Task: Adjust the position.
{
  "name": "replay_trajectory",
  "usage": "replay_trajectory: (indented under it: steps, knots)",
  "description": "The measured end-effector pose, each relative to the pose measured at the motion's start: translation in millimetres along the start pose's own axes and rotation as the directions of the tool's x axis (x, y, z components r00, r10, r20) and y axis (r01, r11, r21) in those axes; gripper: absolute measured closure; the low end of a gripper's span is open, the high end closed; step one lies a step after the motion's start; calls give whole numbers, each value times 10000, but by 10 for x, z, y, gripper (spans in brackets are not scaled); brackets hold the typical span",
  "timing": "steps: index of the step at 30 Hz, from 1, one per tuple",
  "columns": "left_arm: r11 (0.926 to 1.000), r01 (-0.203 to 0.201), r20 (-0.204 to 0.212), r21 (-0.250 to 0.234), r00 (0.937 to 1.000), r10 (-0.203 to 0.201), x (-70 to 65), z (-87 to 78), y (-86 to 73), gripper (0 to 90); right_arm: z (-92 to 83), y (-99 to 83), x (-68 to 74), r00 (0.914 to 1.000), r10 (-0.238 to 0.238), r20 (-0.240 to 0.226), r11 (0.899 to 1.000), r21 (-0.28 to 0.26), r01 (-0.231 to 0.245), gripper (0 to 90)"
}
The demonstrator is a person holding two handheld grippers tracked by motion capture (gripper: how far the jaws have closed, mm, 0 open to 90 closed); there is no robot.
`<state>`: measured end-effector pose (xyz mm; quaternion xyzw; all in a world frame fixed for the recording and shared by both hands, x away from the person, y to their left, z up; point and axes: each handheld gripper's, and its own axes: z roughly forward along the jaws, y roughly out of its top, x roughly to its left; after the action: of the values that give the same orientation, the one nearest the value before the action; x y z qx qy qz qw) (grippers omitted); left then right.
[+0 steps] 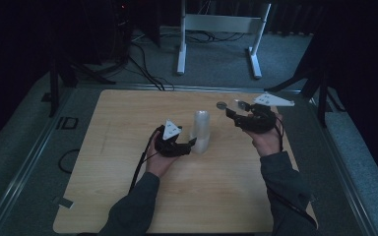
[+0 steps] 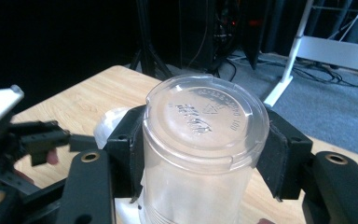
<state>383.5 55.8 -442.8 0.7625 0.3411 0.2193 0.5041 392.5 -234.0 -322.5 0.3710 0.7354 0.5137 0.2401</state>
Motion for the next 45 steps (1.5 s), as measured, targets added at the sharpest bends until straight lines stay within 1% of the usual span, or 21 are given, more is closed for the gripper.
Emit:
replay_trajectory:
  steps: [1, 5, 7, 11, 12, 15, 19, 20, 25, 27, 32, 35, 42, 44, 45]
  knots:
    - [10000, 16, 15, -26, 10000, -16, -7, -11, -5, 274, -1, -22, -9, 10000, 23, 16, 10000, 29, -23, 408]
    - [9999, -145, 43, -3, 9999, 145, -27, -57, -21, 275, 5, -90, -24, 9999, 164, 11, 9998, 79, -164, 408]
    - [9997, -263, 90, -9, 9996, 263, -49, -90, -31, 275, 19, -162, -23, 9996, 282, -24, 9993, 226, -282, 410]
    - [9996, -292, 169, -28, 9994, 292, -78, -109, -24, 275, 25, -231, -9, 9996, 274, 58, 9990, 345, -276, 409]
    - [9994, -346, 181, -16, 9992, 346, -97, -122, -15, 276, 19, -275, -8, 9994, 339, 69, 9988, 347, -341, 408]
    - [9996, -295, 386, 35, 9988, 294, -121, -139, -4, 303, 12, -353, 2, 9987, 497, 97, 9978, 437, -501, 407]
    - [9995, -318, 427, 51, 9986, 316, -139, -143, 0, 303, 20, -441, 23, 9983, 579, 100, 9967, 571, -584, 407]
    - [9997, -241, 496, 89, 9985, 236, -157, -144, 6, 302, 30, -501, 33, 9979, 636, 80, 9958, 654, -640, 406]
    - [9994, -301, 539, 178, 9981, 291, -173, -131, 15, 298, 45, -579, 39, 9963, 859, 68, 9933, 764, -862, 406]
    - [9994, -283, 639, 181, 9976, 271, -181, -127, 19, 296, 46, -625, 44, 9954, 954, 63, 9921, 806, -956, 406]
    - [9988, -464, 728, 171, 9963, 450, -252, -133, 21, 311, 47, -710, 73, 9930, 1180, -27, 9896, 830, -1174, 407]
    - [9974, -677, 782, 260, 9948, 655, -302, -115, 27, 318, 68, -764, 92, 9918, 1279, -88, 9881, 875, -1266, 406]
    - [9957, -917, 968, 135, 9912, 899, -405, -86, 63, 318, 103, -891, 119, 9877, 1557, -153, 9831, 995, -1534, 407]
    - [9957, -917, 968, 135, 9912, 899, -405, -86, 63, 318, 102, -902, 123, 9871, 1591, -156, 9824, 1011, -1568, 407]
    - [9943, -1056, 1082, 117, 9887, 1038, -447, -69, 79, 318, 102, -902, 123, 9871, 1591, -156, 9824, 1011, -1568, 407]
